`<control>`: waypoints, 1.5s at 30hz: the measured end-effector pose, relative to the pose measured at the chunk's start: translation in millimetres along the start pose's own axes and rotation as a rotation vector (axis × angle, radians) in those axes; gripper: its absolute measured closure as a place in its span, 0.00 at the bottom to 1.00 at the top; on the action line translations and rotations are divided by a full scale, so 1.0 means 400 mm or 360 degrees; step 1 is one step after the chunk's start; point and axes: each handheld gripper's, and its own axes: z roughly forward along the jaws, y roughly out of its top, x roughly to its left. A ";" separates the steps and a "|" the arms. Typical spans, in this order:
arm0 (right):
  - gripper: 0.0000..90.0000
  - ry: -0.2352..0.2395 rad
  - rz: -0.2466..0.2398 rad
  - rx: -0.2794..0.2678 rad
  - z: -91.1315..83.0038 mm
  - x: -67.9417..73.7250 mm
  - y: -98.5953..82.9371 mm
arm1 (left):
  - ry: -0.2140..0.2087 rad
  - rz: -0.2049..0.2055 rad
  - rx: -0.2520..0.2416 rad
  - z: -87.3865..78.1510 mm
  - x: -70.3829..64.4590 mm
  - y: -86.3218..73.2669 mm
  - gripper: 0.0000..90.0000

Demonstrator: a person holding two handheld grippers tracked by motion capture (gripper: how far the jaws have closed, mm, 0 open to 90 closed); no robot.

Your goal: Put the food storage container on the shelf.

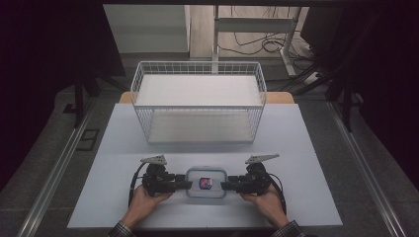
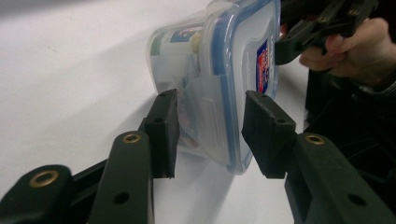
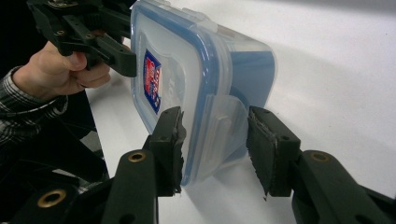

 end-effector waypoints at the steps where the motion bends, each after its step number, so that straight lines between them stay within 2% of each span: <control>1: 0.63 0.0000 0.0010 0.0005 0.000 0.001 0.001 | -0.0005 -0.0005 -0.0004 0.001 0.001 0.000 0.64; 7: 0.63 0.0009 0.0035 -0.0035 -0.012 0.003 0.007 | -0.0060 -0.0036 -0.0052 -0.008 0.006 0.010 0.65; 9: 0.65 0.0038 0.0044 -0.0077 -0.022 0.007 0.015 | -0.0101 -0.0066 -0.0095 -0.021 0.008 0.016 0.65; 12: 0.65 0.0078 0.0067 -0.0106 -0.028 0.007 0.020 | -0.0110 -0.0074 -0.0104 -0.029 0.008 0.021 0.66; 14: 0.65 0.0052 0.0027 -0.0102 -0.029 0.019 0.030 | -0.0109 -0.0070 -0.0115 -0.037 0.005 0.029 0.66; 18: 0.65 0.0056 0.0014 -0.0115 -0.033 0.023 0.040 | -0.0112 -0.0070 -0.0130 -0.045 0.000 0.039 0.66; 22: 0.64 0.0055 0.0011 -0.0168 -0.053 0.029 0.068 | -0.0150 -0.0069 -0.0152 -0.058 -0.008 0.070 0.67; 30: 0.64 0.0050 -0.0046 -0.0226 -0.074 0.043 0.132 | -0.0094 -0.0023 -0.0203 -0.096 -0.027 0.122 0.67; 31: 0.64 0.0048 -0.0062 -0.0239 -0.078 0.047 0.156 | -0.0079 -0.0019 -0.0209 -0.102 -0.030 0.132 0.67; 32: 0.64 0.0048 -0.0062 -0.0239 -0.078 0.047 0.156 | -0.0065 -0.0015 -0.0214 -0.108 -0.034 0.143 0.67; 36: 0.64 0.0054 -0.0087 -0.0279 -0.094 0.055 0.214 | -0.0019 0.0012 -0.0231 -0.131 -0.045 0.190 0.67; 37: 0.64 0.0051 -0.0093 -0.0287 -0.097 0.057 0.225 | -0.0004 0.0027 -0.0236 -0.141 -0.049 0.214 0.67; 38: 0.64 0.0047 -0.0099 -0.0294 -0.102 0.059 0.236 | -0.0004 0.0027 -0.0236 -0.141 -0.049 0.214 0.66; 39: 0.64 0.0046 -0.0101 -0.0303 -0.106 0.061 0.247 | 0.0001 0.0037 -0.0245 -0.149 -0.052 0.235 0.66; 40: 0.64 0.0046 -0.0101 -0.0303 -0.106 0.061 0.247 | 0.0001 0.0037 -0.0245 -0.149 -0.052 0.235 0.66; 41: 0.64 0.0041 -0.0112 -0.0315 -0.114 0.063 0.268 | 0.0010 0.0048 -0.0255 -0.156 -0.054 0.254 0.66; 44: 0.64 0.0034 -0.0121 -0.0329 -0.121 0.066 0.289 | 0.0015 0.0054 -0.0268 -0.163 -0.055 0.273 0.66; 45: 0.64 0.0029 -0.0126 -0.0336 -0.127 0.069 0.310 | 0.0022 0.0056 -0.0279 -0.171 -0.056 0.290 0.66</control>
